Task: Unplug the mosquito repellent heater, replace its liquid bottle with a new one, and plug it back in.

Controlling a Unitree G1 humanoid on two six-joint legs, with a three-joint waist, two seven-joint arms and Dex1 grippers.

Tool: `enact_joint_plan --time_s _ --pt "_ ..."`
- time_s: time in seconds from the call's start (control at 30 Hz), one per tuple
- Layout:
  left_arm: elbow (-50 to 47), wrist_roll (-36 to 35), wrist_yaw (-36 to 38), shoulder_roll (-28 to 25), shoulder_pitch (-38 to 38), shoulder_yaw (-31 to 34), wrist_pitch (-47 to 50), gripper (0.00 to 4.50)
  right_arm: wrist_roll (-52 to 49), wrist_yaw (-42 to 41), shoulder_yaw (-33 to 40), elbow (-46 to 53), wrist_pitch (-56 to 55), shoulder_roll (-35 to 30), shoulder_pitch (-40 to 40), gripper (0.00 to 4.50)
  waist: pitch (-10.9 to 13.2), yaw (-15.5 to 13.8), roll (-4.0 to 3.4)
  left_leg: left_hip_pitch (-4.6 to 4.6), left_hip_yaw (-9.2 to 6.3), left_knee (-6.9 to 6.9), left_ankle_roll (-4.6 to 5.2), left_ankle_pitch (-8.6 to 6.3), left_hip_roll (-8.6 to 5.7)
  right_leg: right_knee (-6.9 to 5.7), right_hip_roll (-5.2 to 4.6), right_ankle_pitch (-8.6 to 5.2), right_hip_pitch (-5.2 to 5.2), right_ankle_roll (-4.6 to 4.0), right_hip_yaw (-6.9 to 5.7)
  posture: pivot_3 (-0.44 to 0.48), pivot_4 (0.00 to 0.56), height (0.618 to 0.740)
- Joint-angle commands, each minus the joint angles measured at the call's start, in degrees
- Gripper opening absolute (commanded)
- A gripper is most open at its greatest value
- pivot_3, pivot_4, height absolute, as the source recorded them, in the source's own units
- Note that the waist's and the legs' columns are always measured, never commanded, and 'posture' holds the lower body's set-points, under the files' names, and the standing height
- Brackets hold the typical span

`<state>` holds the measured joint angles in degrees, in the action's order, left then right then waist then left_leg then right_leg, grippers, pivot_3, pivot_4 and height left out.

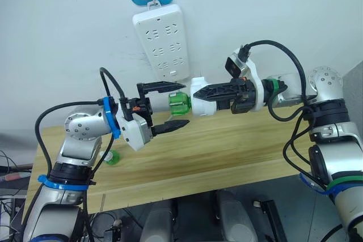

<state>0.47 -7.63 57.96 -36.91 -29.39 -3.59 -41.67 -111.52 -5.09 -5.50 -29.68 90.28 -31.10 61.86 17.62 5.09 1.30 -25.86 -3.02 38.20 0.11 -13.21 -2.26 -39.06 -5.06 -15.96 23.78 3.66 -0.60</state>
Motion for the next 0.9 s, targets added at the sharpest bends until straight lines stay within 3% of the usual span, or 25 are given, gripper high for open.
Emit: enact_joint_plan --time_s 0.03,0.7,0.8,0.9 --pt "-1.45 1.32 -2.24 0.19 -1.20 -0.40 0.09 4.47 -1.48 0.73 2.74 0.75 -0.38 0.34 0.06 3.01 0.00 0.00 0.00 0.00 0.00 0.00 0.00 0.00 0.00 0.00 0.00 0.00 0.00 0.00 0.00 -0.132 0.316 0.734" --pt "-5.27 1.18 -5.85 -3.02 -0.08 0.12 3.45 4.47 -1.48 4.20 5.66 1.32 -0.67 1.88 -1.18 3.01 0.00 0.01 0.00 0.00 0.00 -0.03 0.00 0.00 0.00 0.01 -0.01 0.00 0.00 0.00 0.00 -0.124 0.310 0.734" --pt "-5.86 0.53 -5.50 -3.07 -0.04 -0.13 4.71 3.87 -1.48 4.24 5.77 1.26 -0.63 1.89 -1.10 3.01 0.00 0.02 0.00 0.00 0.00 -0.03 0.00 0.00 0.00 0.01 0.00 0.00 0.01 0.00 0.00 -0.127 0.308 0.734" --pt "-6.54 -0.11 -5.11 -3.29 0.11 -0.12 5.76 2.93 -1.48 4.27 5.85 1.33 -0.63 1.84 -1.16 3.01 0.00 0.02 0.00 0.00 0.00 -0.04 0.00 0.00 0.00 0.01 0.00 0.00 0.01 0.00 0.01 -0.129 0.308 0.734"
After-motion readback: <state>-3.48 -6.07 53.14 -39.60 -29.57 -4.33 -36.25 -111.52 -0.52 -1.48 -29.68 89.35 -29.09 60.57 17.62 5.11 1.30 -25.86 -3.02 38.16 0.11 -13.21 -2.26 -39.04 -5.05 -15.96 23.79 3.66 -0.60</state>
